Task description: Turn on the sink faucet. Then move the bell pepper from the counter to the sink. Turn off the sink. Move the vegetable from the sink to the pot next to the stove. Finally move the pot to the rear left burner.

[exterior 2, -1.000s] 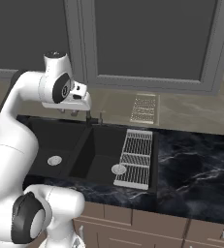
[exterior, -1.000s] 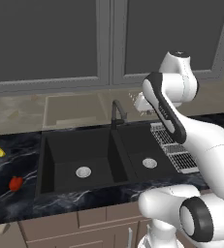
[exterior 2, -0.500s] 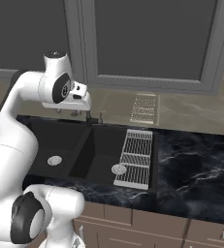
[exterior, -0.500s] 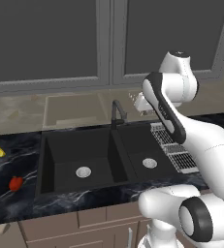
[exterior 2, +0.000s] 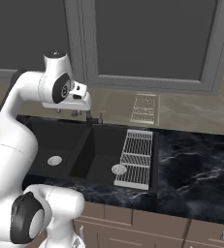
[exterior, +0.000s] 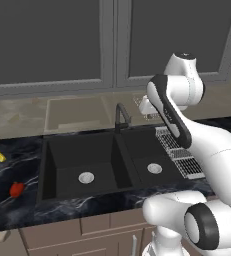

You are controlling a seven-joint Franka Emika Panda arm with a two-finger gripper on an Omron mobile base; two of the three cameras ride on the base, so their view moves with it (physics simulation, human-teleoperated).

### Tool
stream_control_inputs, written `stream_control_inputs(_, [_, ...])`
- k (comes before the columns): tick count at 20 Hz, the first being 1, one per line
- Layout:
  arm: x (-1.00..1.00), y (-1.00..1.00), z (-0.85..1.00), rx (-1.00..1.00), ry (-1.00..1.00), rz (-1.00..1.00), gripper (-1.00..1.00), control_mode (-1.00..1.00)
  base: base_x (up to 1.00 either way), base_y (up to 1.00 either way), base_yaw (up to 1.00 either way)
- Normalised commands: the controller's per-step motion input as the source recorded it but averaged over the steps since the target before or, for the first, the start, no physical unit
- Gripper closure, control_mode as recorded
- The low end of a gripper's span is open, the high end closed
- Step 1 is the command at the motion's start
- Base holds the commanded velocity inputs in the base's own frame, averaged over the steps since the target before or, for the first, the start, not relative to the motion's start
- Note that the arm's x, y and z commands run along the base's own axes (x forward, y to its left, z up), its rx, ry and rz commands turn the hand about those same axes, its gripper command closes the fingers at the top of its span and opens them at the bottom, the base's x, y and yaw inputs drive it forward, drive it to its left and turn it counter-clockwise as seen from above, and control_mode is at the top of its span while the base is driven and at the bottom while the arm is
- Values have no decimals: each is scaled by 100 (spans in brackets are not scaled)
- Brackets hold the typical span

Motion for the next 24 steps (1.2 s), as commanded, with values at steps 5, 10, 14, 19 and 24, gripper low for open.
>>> stream_control_inputs(5, [0, 0, 0, 0, 0, 0, -100, 100, 7, 18, 0])
stream_control_inputs(10, [0, 0, 0, 0, 0, 0, -100, 100, 6, 26, 0])
stream_control_inputs(14, [0, 0, 0, 0, 0, 0, -100, 100, 4, 34, 0])
stream_control_inputs(19, [0, 0, 0, 0, 0, 0, -100, 100, 3, 38, 3])
stream_control_inputs(24, [0, 0, 0, 0, 0, 0, -100, 100, 0, 14, 5])
